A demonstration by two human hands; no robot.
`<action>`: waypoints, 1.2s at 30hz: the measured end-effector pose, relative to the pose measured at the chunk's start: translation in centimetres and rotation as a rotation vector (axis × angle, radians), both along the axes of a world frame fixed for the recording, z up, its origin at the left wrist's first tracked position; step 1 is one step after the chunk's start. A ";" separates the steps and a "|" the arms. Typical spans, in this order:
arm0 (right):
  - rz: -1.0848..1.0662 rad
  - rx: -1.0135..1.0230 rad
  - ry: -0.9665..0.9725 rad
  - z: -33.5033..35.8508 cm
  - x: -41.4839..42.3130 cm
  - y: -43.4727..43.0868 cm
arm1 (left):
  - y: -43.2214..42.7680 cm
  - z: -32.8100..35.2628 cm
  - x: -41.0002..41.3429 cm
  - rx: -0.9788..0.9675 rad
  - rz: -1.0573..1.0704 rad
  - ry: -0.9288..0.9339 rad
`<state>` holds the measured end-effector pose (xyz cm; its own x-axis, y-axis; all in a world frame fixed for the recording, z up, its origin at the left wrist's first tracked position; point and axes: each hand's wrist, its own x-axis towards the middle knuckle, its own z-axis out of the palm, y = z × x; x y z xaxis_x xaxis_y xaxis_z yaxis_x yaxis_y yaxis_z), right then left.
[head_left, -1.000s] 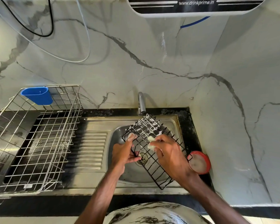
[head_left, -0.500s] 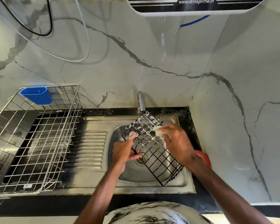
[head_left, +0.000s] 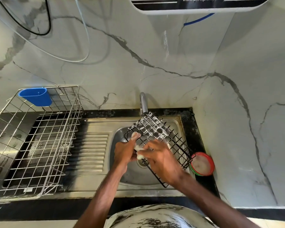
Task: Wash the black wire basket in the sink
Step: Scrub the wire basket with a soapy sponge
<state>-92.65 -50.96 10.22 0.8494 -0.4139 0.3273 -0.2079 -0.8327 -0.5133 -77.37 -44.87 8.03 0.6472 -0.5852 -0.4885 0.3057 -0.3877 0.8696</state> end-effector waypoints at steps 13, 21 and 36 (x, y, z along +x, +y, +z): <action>0.021 -0.009 -0.033 -1.0 -1.9 -2.2 | 0.5 0.5 1.8 -0.005 -0.007 0.019; 0.059 -0.037 0.003 -1.3 -6.0 -1.7 | 0.6 0.1 2.0 -0.011 0.002 -0.003; 0.094 -0.010 -0.033 -1.9 -6.9 -1.3 | 1.1 0.6 4.7 0.016 0.005 -0.014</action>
